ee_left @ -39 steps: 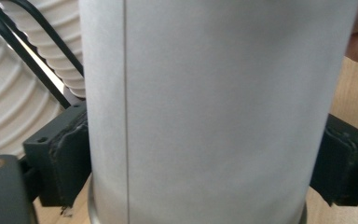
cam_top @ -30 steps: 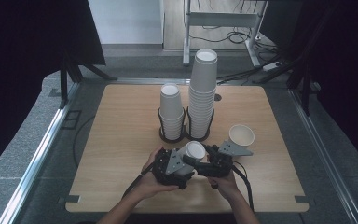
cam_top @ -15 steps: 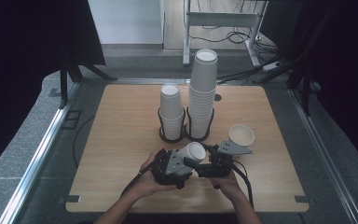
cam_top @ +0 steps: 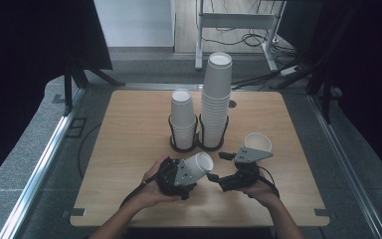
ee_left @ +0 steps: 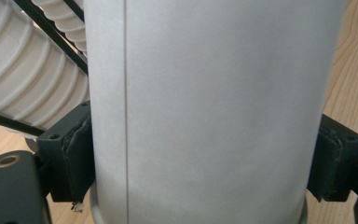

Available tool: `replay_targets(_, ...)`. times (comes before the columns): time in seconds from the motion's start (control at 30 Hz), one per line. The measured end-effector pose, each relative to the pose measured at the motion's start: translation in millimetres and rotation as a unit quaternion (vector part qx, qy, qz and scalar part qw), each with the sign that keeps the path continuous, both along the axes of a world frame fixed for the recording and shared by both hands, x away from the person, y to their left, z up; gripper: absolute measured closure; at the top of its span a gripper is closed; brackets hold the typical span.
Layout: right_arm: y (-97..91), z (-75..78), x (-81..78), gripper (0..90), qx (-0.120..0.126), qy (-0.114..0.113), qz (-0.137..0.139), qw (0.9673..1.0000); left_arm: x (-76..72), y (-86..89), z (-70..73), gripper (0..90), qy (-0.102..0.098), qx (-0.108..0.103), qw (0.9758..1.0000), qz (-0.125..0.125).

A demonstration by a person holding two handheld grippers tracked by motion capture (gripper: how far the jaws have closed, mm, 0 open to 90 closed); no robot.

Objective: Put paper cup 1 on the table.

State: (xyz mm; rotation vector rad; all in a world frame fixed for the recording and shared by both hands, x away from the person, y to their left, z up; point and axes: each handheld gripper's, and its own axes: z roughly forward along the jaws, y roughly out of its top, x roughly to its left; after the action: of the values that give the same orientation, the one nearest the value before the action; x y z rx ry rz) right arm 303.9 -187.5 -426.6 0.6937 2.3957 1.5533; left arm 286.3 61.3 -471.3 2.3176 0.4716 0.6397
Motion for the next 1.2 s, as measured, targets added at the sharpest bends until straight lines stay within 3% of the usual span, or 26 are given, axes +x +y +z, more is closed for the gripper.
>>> replay_targets(0.1, 1.1, 5.6, 3.7, 13.0, -0.014, -0.001, 0.0, 0.9999, 0.8, 0.7, 1.3, 12.4, 0.0, -0.004, 1.0, 0.004)
replay_targets(0.37, 1.9, 9.9, 7.8, 13.2, -0.023, -0.002, -0.002, 0.9997, 0.9, 2.1, 4.2, 12.4, -0.006, -0.003, 1.0, 0.006)
replay_targets(0.43, 2.8, 11.1, 8.6, 13.2, -0.041, -0.002, 0.004, 0.9992, 0.2, 2.5, 4.9, 12.4, -0.008, -0.002, 0.9999, 0.007)
replay_targets(0.47, 5.1, 13.9, 9.6, 13.1, -0.072, -0.005, 0.012, 0.9973, 0.0, 2.7, 5.0, 12.4, -0.008, 0.0, 0.9999, 0.007)
replay_targets(0.5, 5.1, 13.9, 9.6, 13.1, -0.072, -0.005, 0.012, 0.9973, -0.1, 2.5, 4.5, 12.4, -0.009, 0.002, 0.9999, 0.005)
replay_targets(0.6, 11.4, 20.0, 11.2, 13.0, -0.118, -0.008, 0.026, 0.9927, -0.7, 0.5, 2.7, 12.4, -0.014, 0.011, 0.9998, 0.005)
replay_targets(0.73, 23.0, 22.9, 13.9, 12.7, -0.172, -0.007, 0.044, 0.984, -1.9, -3.0, 2.7, 12.4, -0.024, 0.021, 0.9995, 0.001)
replay_targets(0.87, 31.5, 20.4, 14.3, 12.6, -0.203, -0.004, 0.054, 0.9776, -2.2, -5.6, 1.5, 12.4, -0.03, 0.035, 0.9989, -0.004)
replay_targets(1.07, 37.2, 18.0, 20.1, 12.6, -0.226, 0.009, 0.076, 0.9711, -3.3, -9.2, -0.5, 12.4, -0.041, 0.053, 0.9977, -0.009)
replay_targets(1.2, 41.4, 18.0, 22.1, 12.7, -0.25, 0.022, 0.098, 0.963, -4.3, -11.1, -0.9, 12.4, -0.044, 0.058, 0.9972, -0.015)
